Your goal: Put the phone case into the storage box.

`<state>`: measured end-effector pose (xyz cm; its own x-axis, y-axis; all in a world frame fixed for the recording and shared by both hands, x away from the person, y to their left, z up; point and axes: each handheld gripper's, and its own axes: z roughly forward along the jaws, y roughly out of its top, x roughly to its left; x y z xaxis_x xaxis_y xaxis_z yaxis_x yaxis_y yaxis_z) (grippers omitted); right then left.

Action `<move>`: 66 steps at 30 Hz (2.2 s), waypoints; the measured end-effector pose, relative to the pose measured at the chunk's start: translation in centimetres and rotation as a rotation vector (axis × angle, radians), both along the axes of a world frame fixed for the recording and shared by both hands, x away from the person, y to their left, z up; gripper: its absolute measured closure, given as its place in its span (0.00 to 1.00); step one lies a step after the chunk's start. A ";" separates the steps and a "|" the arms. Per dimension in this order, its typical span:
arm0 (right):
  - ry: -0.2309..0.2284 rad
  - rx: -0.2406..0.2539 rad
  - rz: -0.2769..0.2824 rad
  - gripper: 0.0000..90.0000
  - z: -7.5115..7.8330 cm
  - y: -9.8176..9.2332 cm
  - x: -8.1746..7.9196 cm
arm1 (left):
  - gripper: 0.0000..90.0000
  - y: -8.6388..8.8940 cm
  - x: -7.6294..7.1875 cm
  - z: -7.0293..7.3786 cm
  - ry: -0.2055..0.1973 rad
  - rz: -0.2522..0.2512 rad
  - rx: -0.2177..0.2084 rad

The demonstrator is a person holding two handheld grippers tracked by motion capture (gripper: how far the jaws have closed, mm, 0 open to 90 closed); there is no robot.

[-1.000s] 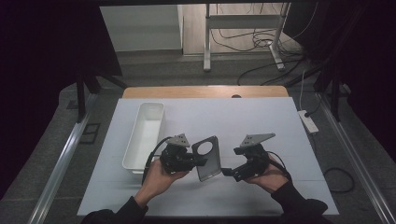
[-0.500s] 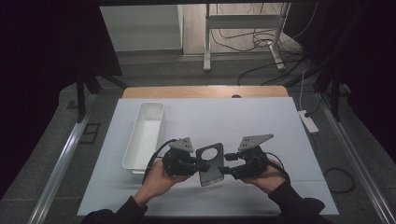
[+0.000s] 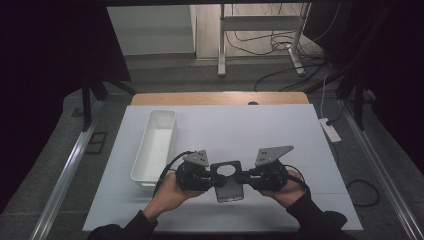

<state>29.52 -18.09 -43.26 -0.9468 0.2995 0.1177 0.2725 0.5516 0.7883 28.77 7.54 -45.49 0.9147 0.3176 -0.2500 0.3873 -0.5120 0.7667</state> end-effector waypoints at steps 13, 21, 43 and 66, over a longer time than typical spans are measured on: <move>-0.048 -0.021 -0.086 0.90 0.2 -0.2 -0.2 | 0.41 0.7 0.4 0.0 -0.045 0.132 0.024; -0.068 -0.024 -0.154 0.90 0.3 -0.5 -0.2 | 0.20 1.1 0.7 -0.1 -0.056 0.197 0.019; -0.033 0.006 -0.344 0.90 -0.1 0.2 -0.6 | 0.43 0.8 0.3 -0.6 -0.107 0.292 0.067; -0.042 -0.009 -0.254 0.75 -0.3 2.4 -2.1 | 0.99 1.1 0.7 -0.1 -0.031 0.398 0.043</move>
<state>27.42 -15.70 -43.57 -0.8451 0.5292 0.0764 0.3704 0.4765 0.7974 29.45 8.62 -45.64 0.7251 0.6580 -0.2031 0.5389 -0.3586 0.7623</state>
